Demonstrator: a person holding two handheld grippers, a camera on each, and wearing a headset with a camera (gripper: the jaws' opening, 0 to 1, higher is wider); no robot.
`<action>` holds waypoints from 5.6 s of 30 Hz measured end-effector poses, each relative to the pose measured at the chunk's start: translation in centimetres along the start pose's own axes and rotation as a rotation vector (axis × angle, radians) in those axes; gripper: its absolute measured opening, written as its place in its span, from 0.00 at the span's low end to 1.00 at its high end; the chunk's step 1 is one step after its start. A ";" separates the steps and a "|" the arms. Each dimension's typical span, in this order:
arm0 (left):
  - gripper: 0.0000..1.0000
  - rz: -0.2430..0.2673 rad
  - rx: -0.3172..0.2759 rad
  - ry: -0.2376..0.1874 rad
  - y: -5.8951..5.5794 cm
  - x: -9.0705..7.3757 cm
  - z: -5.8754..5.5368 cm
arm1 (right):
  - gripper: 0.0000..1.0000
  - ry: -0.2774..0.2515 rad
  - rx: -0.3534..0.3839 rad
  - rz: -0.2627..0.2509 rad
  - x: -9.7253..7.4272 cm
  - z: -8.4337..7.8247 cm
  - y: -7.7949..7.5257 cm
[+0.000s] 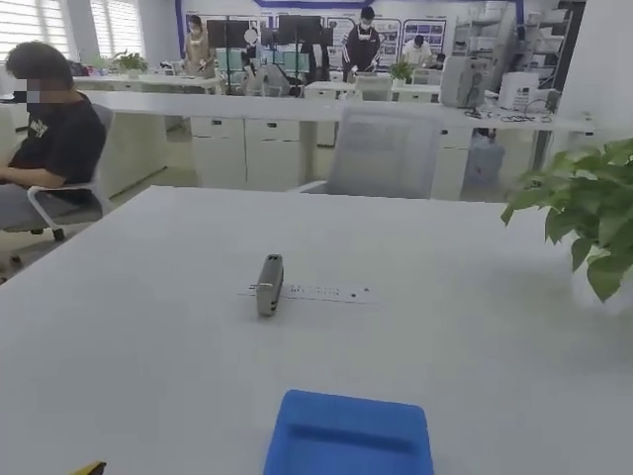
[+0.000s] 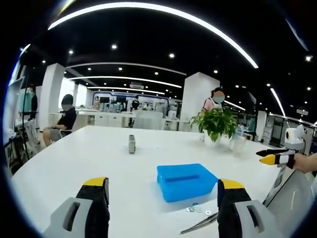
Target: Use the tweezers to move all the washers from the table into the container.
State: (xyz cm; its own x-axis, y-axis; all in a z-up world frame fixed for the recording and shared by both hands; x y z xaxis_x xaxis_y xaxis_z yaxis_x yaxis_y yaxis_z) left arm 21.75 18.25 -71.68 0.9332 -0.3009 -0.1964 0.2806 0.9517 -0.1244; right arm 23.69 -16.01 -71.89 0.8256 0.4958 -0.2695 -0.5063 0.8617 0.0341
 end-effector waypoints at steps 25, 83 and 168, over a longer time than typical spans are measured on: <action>0.91 0.099 0.007 -0.056 0.8 -0.7 1.2 | 0.66 -0.036 -0.012 0.108 0.0 0.8 2.1; 0.25 -0.611 0.224 0.636 -3.5 2.7 -10.3 | 0.15 0.472 -0.263 0.520 8.2 -7.2 13.0; 0.00 -1.045 0.847 0.506 -10.5 4.4 -1.8 | 0.12 0.376 -0.386 0.615 11.9 -7.2 17.3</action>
State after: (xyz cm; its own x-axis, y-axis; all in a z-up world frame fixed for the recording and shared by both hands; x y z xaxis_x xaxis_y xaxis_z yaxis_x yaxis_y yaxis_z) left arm 22.54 6.79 -72.99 0.0918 -0.6893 -0.7186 0.9892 -0.0196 0.1451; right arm 23.00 4.00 -81.48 0.2680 0.7396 -0.6174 -0.9484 0.3152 -0.0341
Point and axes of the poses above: the centre of the closed fingertips' face, and the gripper's own axes: x roughly forward along the fingers, y roughly to its left, z roughly out of its top, the point moved 3 cm from there along -x, roughly backward along the fingers, and after that the axes turned 1 degree about y, right-handed, at the moved point
